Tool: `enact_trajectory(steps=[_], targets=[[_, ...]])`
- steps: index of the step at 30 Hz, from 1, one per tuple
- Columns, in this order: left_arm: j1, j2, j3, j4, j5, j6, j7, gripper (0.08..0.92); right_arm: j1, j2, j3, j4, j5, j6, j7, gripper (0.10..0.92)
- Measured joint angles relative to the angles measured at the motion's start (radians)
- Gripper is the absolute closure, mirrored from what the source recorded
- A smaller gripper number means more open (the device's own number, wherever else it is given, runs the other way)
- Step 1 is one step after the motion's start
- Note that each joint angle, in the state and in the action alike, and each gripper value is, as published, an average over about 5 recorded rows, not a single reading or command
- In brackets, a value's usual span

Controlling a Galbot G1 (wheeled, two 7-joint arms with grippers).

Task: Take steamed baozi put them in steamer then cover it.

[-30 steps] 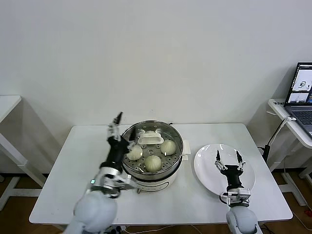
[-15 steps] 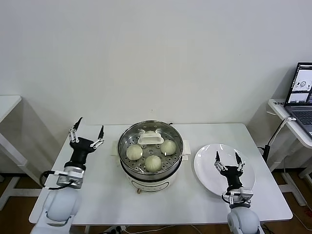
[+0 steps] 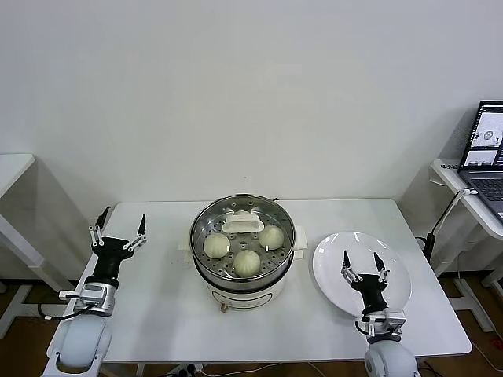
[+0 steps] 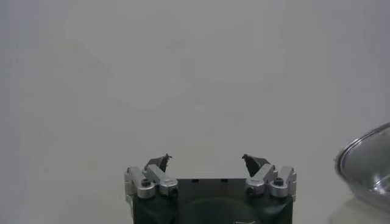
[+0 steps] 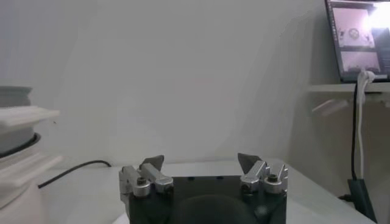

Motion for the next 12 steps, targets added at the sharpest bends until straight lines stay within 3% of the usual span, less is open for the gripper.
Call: enact_trajectory(steps=[12], targets=[[0.016,0.002,-0.006,0.027,-0.042,-0.033,0.004,0.177,-0.014,0.004,0.003,0.007,-0.003,0.010,-0.009,0.203]])
